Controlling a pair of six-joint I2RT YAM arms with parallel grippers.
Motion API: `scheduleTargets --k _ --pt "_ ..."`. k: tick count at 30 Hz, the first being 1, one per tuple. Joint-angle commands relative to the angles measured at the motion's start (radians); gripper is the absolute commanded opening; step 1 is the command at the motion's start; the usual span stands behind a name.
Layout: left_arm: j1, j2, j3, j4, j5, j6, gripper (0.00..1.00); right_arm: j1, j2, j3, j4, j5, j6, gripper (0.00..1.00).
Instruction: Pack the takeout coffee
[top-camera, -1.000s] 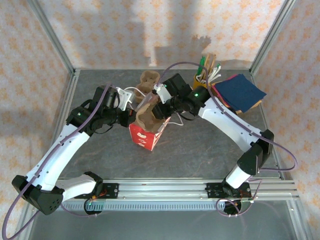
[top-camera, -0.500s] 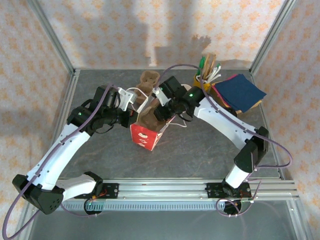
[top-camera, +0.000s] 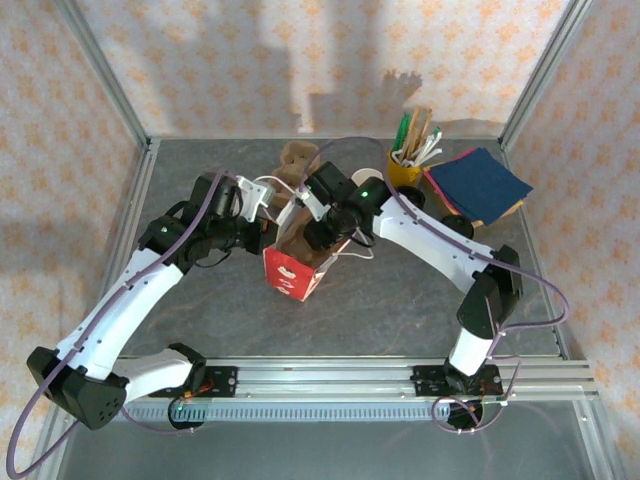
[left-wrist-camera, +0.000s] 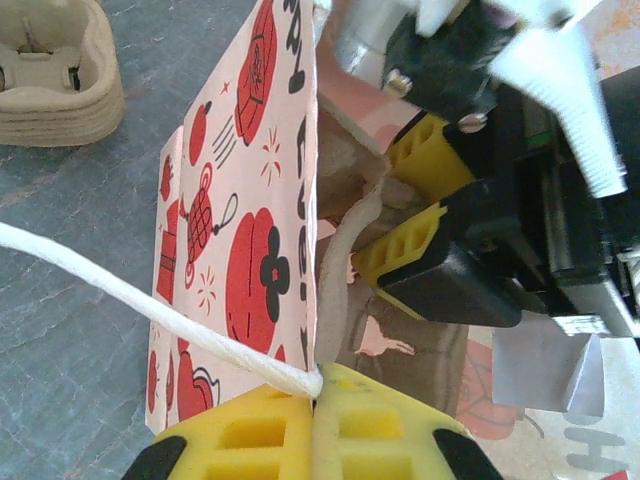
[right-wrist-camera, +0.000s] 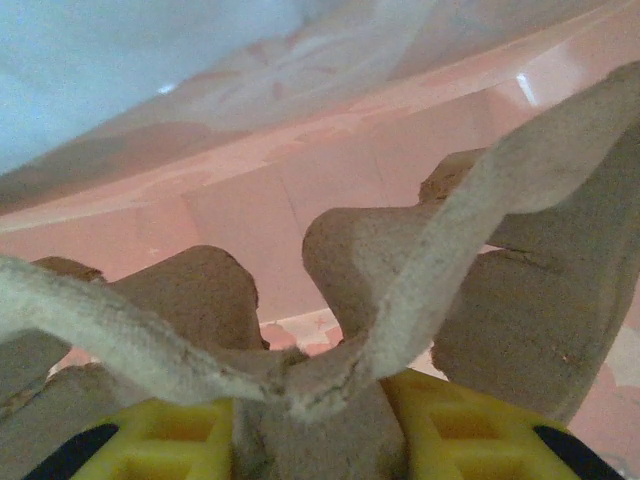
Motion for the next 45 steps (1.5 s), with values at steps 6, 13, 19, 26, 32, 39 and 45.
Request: scheduleTargets --k 6,13,19,26,32,39,45 --pt "-0.003 -0.008 -0.011 0.021 -0.037 -0.018 0.0 0.014 0.031 0.002 -0.047 0.035 -0.017 0.33" --pt "-0.003 -0.032 -0.039 0.06 -0.052 -0.037 0.0 0.021 0.047 -0.004 -0.049 0.048 -0.018 0.34" --pt "-0.003 -0.029 -0.039 0.057 -0.06 -0.04 0.0 0.032 0.068 0.0 -0.056 0.072 -0.027 0.37" --pt "-0.003 -0.025 -0.047 0.065 -0.057 -0.042 0.0 0.036 0.075 0.012 -0.057 0.099 -0.028 0.46" --pt "-0.003 -0.01 -0.045 0.063 -0.062 -0.044 0.0 0.038 0.058 0.037 -0.054 0.073 -0.034 0.63" --pt "-0.003 -0.012 -0.045 0.052 -0.077 -0.048 0.0 0.038 0.004 0.038 -0.014 0.069 -0.023 0.67" --pt "-0.003 -0.006 -0.04 0.043 -0.08 -0.05 0.0 0.037 -0.027 0.105 0.013 0.052 0.008 0.69"
